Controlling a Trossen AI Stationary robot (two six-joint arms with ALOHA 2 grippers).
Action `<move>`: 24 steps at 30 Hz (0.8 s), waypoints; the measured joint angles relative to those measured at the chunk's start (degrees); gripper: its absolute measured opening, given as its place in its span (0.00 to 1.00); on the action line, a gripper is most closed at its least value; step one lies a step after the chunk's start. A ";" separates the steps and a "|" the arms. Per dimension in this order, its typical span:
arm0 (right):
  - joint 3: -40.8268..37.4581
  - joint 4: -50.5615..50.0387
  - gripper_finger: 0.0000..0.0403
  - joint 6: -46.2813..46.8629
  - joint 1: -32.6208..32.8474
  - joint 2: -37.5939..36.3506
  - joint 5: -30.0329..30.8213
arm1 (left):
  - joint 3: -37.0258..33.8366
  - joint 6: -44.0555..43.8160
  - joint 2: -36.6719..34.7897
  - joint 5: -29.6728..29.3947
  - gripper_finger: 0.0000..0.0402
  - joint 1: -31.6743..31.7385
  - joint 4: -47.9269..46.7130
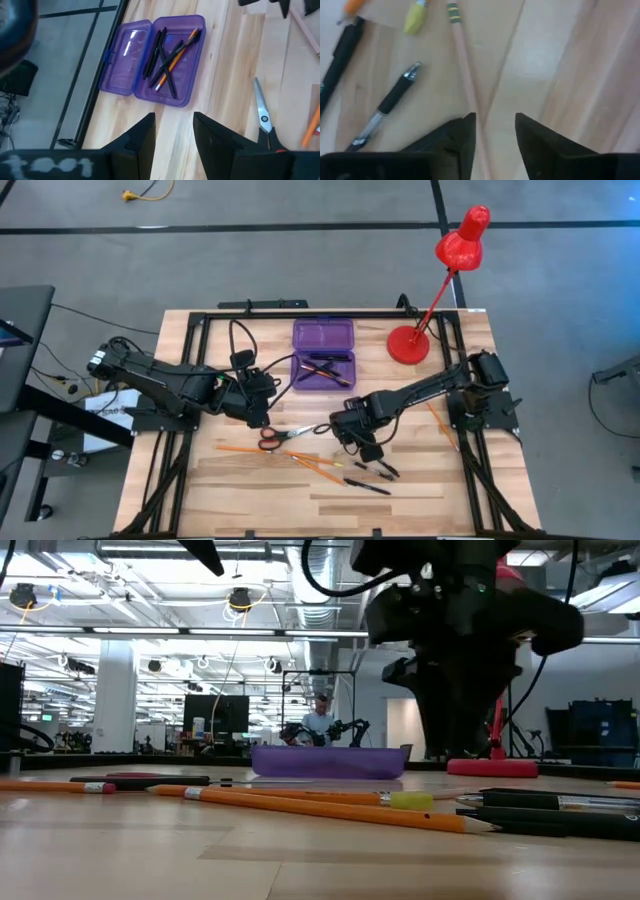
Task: Pick & place school supplies into a supply box
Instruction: Put the light brown pencil into the purple supply box
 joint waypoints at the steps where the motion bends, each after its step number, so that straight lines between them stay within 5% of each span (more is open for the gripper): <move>1: -0.22 0.04 0.35 0.38 0.11 0.01 -0.02 | 0.00 0.03 0.00 -0.15 0.31 0.00 0.00; 24: -3.25 5.61 0.28 3.13 1.55 4.13 -3.73 | 0.00 0.52 0.00 -0.90 0.31 -0.04 -0.03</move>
